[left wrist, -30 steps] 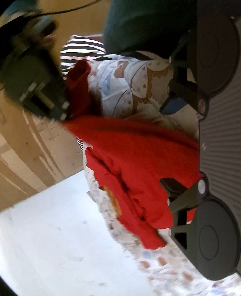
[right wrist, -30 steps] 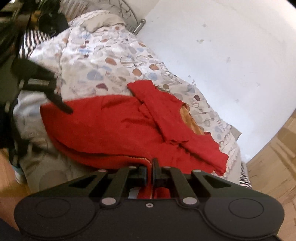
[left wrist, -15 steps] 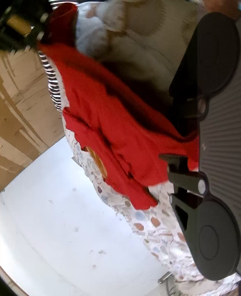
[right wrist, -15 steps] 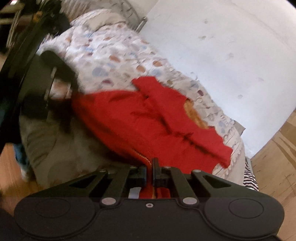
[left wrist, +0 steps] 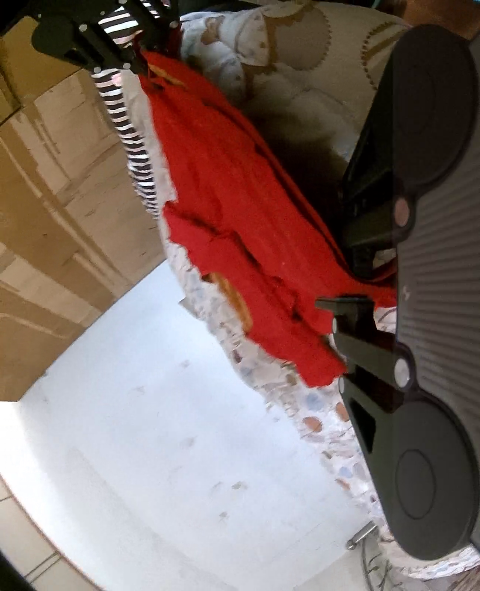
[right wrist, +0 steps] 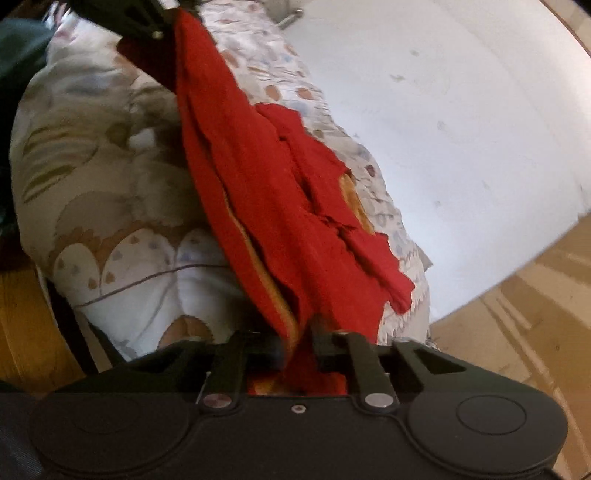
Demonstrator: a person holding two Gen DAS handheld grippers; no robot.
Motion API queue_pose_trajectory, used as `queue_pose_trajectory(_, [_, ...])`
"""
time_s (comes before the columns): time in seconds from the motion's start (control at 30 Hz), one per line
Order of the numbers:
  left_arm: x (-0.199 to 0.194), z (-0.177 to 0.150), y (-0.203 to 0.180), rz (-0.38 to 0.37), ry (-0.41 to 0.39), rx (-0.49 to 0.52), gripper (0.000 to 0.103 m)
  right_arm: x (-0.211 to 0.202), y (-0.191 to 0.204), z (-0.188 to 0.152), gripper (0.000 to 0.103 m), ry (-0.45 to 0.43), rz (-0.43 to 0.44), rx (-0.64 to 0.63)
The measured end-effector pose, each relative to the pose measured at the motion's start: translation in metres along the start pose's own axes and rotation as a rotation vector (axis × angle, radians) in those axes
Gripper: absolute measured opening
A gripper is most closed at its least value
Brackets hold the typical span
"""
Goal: Fold small clothes
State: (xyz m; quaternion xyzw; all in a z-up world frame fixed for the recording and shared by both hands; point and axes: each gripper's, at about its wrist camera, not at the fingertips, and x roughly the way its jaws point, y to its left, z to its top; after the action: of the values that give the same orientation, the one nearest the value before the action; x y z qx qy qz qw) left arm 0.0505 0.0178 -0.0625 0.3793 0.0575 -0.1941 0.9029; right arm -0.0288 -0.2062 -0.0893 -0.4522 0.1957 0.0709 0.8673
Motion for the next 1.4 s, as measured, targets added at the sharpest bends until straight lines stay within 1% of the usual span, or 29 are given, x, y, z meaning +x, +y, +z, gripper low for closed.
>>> queue_pose_trajectory(0.07, [-0.008,0.003,0.001,0.019,-0.034,0.003,0.006,-0.013,-0.004,0.002,0.003,-0.027,-0.031,0.004])
queue_pose_trajectory(0.17, [-0.029,0.008,0.004,0.040,-0.059,-0.032,0.006,-0.039,-0.010,0.005,0.003,-0.071,-0.087,-0.014])
queue_pose_trajectory(0.23, [-0.048,0.011,0.007,0.044,-0.076,-0.052,0.006,-0.061,-0.014,0.007,0.003,-0.094,-0.113,-0.031])
queue_pose_trajectory(0.3, [-0.072,0.015,0.006,0.038,-0.087,-0.035,0.006,-0.087,-0.016,0.010,0.003,-0.104,-0.126,-0.052])
queue_pose_trajectory(0.37, [-0.099,0.018,0.007,-0.001,-0.071,-0.033,0.006,-0.113,-0.020,0.014,0.003,-0.102,-0.115,-0.055])
queue_pose_trajectory(0.43, [-0.125,0.021,0.009,-0.053,-0.039,-0.032,0.006,-0.141,-0.024,0.018,0.003,-0.082,-0.081,-0.039])
queue_pose_trajectory(0.53, [-0.158,0.029,0.012,-0.086,-0.027,-0.009,0.006,-0.179,-0.025,0.026,0.003,-0.056,-0.040,-0.025])
queue_pose_trajectory(0.6, [-0.168,0.035,0.018,-0.129,-0.005,-0.032,0.006,-0.197,-0.024,0.031,0.003,-0.044,-0.018,-0.018])
queue_pose_trajectory(0.67, [-0.166,0.034,0.024,-0.167,0.032,-0.061,0.007,-0.198,-0.024,0.035,0.003,-0.040,-0.008,-0.012])
queue_pose_trajectory(0.77, [-0.145,0.034,0.038,-0.192,0.064,-0.115,0.007,-0.182,-0.031,0.038,0.003,-0.055,-0.005,-0.010])
queue_pose_trajectory(0.83, [-0.125,0.040,0.054,-0.206,0.076,-0.151,0.008,-0.165,-0.042,0.043,0.003,-0.068,-0.006,-0.028])
queue_pose_trajectory(0.9, [-0.100,0.047,0.070,-0.218,0.087,-0.166,0.008,-0.145,-0.059,0.053,0.003,-0.093,-0.015,-0.050])
queue_pose_trajectory(1.03, [-0.046,0.066,0.096,-0.184,0.096,-0.132,0.008,-0.093,-0.102,0.078,0.004,-0.147,-0.050,-0.103])
queue_pose_trajectory(1.07, [-0.029,0.071,0.103,-0.177,0.105,-0.145,0.008,-0.080,-0.112,0.084,0.004,-0.156,-0.048,-0.103])
queue_pose_trajectory(1.13, [0.010,0.081,0.121,-0.173,0.141,-0.224,0.008,-0.044,-0.137,0.098,0.004,-0.180,-0.031,-0.088])
queue_pose_trajectory(1.2, [0.054,0.087,0.140,-0.189,0.183,-0.339,0.008,-0.004,-0.158,0.110,0.004,-0.169,-0.004,-0.053])
queue_pose_trajectory(1.27, [0.098,0.085,0.154,-0.213,0.218,-0.417,0.008,0.041,-0.176,0.119,0.005,-0.138,0.037,0.003])
queue_pose_trajectory(1.3, [0.120,0.083,0.158,-0.216,0.237,-0.436,0.008,0.060,-0.182,0.121,0.005,-0.120,0.060,0.031])
queue_pose_trajectory(1.37, [0.163,0.077,0.164,-0.220,0.283,-0.437,0.008,0.097,-0.192,0.123,0.005,-0.083,0.108,0.071])
queue_pose_trajectory(1.4, [0.178,0.074,0.163,-0.220,0.301,-0.435,0.008,0.117,-0.195,0.123,0.005,-0.064,0.133,0.080])
